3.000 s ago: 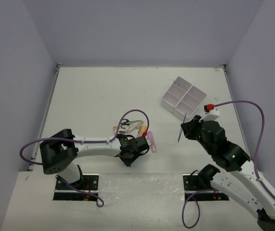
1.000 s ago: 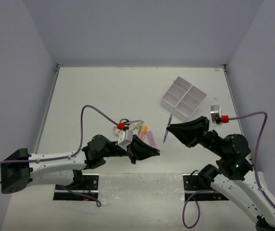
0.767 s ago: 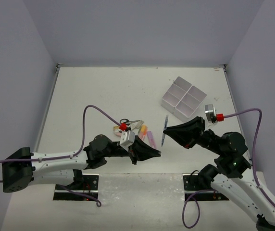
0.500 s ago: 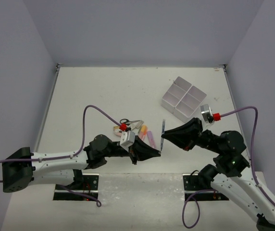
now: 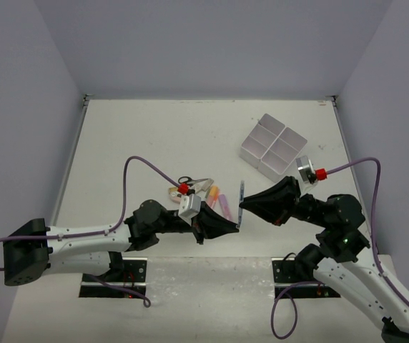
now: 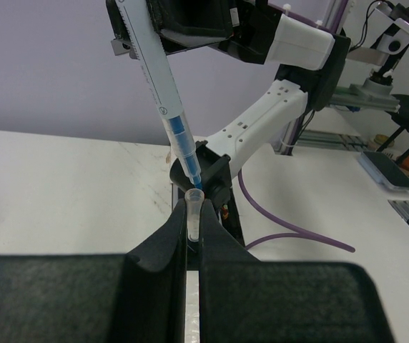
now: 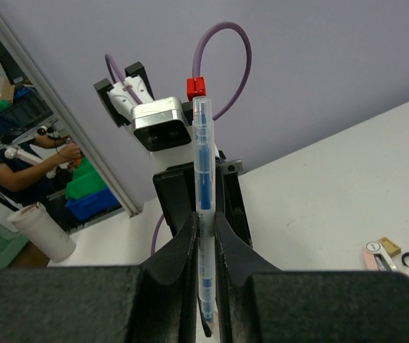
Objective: Sort the stationery into containers
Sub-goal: Close the pen cap on the pen.
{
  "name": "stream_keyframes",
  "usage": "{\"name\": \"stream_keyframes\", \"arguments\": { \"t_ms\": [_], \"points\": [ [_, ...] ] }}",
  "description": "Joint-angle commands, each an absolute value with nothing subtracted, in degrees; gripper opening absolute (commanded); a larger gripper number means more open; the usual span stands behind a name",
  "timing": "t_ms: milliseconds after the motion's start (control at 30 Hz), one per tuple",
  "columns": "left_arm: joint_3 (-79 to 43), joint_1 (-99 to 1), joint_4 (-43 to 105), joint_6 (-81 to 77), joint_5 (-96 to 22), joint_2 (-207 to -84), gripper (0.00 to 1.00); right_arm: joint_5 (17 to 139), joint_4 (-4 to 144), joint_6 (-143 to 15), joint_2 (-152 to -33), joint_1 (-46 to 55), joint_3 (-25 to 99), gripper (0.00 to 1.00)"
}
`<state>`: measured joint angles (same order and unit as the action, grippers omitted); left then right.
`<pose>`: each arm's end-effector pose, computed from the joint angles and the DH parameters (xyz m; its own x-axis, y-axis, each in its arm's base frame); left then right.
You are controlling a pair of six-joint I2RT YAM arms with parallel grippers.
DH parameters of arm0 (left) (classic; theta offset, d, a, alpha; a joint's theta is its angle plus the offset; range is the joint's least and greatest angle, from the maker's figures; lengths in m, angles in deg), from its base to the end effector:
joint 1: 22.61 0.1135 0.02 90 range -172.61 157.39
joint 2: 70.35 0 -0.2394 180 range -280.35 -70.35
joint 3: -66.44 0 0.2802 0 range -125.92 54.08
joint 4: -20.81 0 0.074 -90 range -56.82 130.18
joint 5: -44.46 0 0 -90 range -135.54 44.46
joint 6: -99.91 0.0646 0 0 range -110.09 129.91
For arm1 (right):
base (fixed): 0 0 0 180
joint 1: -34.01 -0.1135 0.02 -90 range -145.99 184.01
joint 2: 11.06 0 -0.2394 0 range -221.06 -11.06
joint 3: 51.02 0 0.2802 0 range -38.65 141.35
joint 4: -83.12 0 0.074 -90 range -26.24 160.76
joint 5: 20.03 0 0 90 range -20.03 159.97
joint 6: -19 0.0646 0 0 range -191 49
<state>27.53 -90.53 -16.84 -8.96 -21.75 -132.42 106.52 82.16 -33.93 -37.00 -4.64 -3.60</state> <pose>0.0865 -0.2826 0.2481 -0.2327 -0.2136 -0.9488 0.9717 -0.0920 -0.2176 0.1192 0.1446 0.3650 -0.3466 0.3429 -0.8731 -0.9129 0.0907 0.3980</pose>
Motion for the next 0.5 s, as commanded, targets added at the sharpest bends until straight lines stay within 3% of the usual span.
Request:
{"name": "stream_keyframes", "arguments": {
  "t_ms": [0, 467],
  "points": [
    [25.86, -90.45, -19.2, -7.93, -22.5, -132.4, 0.0, 108.02, 85.88, -32.67, -37.52, -4.57, -5.71, 0.0],
    [25.51, -90.37, -19.32, -8.65, -21.34, -132.02, 0.0, 106.77, 87.09, -32.79, -37.98, -4.57, -6.33, 0.0]
  ]
}}
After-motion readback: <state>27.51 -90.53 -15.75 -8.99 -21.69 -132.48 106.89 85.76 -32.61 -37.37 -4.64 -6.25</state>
